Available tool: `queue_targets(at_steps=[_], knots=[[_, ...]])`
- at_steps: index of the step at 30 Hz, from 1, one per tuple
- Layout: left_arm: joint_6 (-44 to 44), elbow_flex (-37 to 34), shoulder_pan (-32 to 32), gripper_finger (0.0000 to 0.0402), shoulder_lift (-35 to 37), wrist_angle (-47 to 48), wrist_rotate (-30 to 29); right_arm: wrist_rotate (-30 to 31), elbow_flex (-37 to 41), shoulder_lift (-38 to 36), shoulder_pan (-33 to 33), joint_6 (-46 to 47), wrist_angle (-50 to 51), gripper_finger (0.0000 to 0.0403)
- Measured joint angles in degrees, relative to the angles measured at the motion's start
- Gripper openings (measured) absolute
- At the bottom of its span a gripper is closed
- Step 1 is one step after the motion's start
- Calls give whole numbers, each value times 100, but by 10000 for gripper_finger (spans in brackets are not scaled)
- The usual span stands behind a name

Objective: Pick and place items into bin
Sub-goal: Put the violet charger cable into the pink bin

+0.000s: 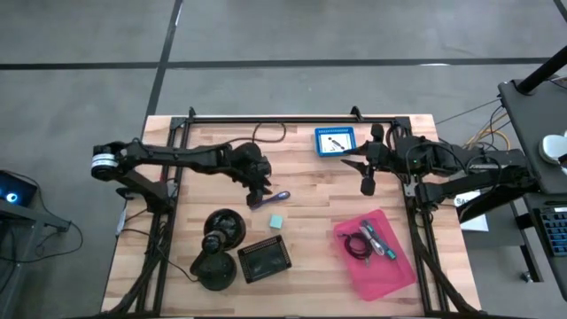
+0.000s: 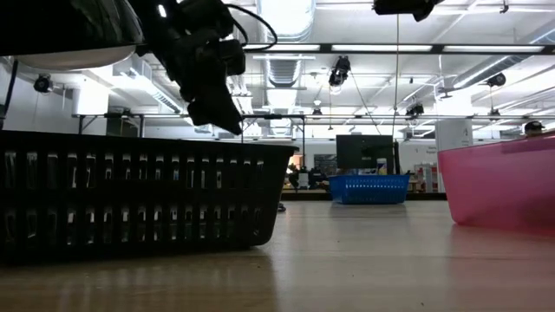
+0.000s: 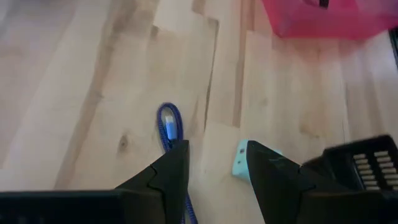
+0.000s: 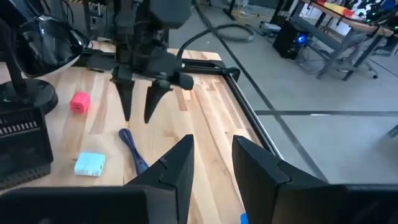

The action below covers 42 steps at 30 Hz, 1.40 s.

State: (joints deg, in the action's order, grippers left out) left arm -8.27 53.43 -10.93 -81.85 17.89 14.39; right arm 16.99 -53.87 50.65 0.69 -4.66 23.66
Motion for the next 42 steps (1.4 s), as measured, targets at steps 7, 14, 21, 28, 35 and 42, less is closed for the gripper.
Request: queue_targets(at_steps=[7,14,21,28,35,42], knots=[[21,4,87,144,-721,-32,-15,13,0,2,0,124,-18,89],[-18,35,89,144,-1352,83,-15,13,0,4,0,151,-21,78],[-20,46,90,144,-1735,432,-16,12,0,4,2,193,-21,72],[106,66,91,140,-1794,456,-13,13,-2,3,2,209,-20,79],[170,37,91,85,-1829,500,-142,11,-2,2,2,213,-20,74],[117,12,87,13,-2143,518,-170,11,-2,2,2,211,-20,68]])
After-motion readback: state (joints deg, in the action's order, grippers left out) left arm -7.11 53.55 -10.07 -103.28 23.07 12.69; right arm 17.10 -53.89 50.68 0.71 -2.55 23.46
